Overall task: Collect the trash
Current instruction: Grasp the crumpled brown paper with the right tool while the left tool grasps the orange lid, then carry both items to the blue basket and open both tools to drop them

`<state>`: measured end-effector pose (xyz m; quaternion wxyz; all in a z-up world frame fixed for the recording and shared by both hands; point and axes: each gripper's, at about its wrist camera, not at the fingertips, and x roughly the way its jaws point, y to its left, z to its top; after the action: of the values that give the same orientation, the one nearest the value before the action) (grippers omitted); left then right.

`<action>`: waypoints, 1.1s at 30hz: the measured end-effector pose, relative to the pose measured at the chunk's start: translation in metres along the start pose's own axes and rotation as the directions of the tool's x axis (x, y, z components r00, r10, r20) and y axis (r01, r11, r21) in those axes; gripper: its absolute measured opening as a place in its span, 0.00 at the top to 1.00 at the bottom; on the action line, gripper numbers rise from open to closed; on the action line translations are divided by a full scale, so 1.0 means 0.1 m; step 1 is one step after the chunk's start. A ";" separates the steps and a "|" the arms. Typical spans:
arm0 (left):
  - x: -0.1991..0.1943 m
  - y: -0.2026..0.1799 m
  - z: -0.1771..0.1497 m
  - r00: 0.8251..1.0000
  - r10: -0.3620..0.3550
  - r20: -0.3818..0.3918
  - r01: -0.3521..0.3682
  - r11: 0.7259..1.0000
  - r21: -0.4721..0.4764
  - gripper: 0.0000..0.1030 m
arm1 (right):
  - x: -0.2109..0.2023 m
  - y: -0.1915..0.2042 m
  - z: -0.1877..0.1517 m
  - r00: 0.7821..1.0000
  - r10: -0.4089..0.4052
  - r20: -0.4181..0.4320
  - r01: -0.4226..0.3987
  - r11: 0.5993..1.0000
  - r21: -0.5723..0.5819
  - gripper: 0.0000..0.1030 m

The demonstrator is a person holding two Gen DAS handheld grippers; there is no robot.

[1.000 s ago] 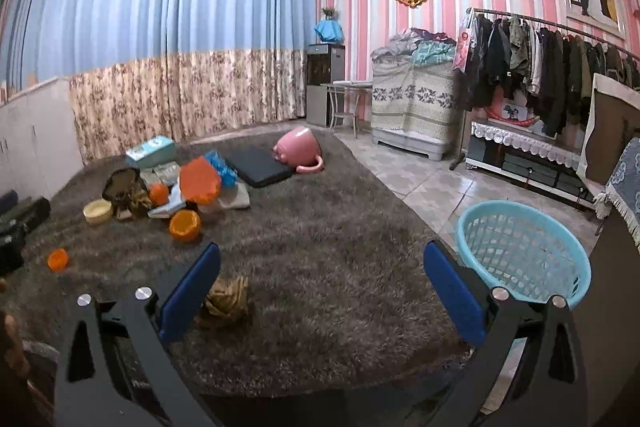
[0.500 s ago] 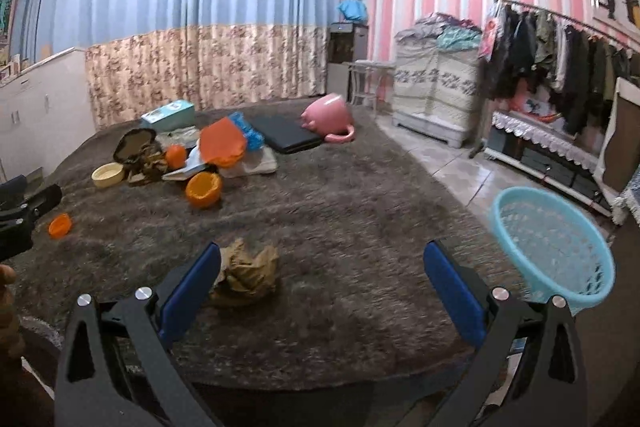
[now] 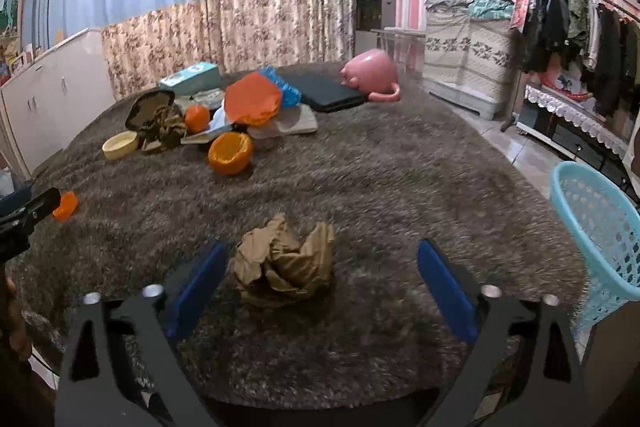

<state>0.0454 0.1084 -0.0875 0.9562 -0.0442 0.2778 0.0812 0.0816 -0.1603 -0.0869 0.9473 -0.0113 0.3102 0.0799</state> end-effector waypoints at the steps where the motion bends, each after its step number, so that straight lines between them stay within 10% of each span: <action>1: 0.02 0.01 0.00 1.000 0.000 -0.005 0.000 1.000 -0.008 0.05 | 0.03 0.00 0.00 1.000 0.015 -0.008 -0.015 1.000 0.002 0.24; 10: 0.43 0.22 0.01 0.993 0.016 -0.119 -0.024 0.998 -0.064 0.09 | 0.05 0.08 0.00 0.994 0.109 -0.015 -0.109 0.993 -0.035 0.54; 20: 0.59 0.06 0.01 0.986 0.016 -0.167 -0.013 1.000 0.022 0.62 | -0.10 -0.10 0.07 0.997 0.067 0.039 -0.067 0.998 -0.006 0.55; 33: 0.32 -0.88 0.38 0.989 -0.124 -0.080 0.135 0.979 0.154 0.63 | -0.53 -0.89 0.17 0.986 -0.104 0.127 0.089 0.989 0.119 0.55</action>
<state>0.1078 0.0308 -0.0690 0.9496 0.0114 0.3133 -0.0055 0.0633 -0.2551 -0.0441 0.9677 0.0325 0.2496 0.0169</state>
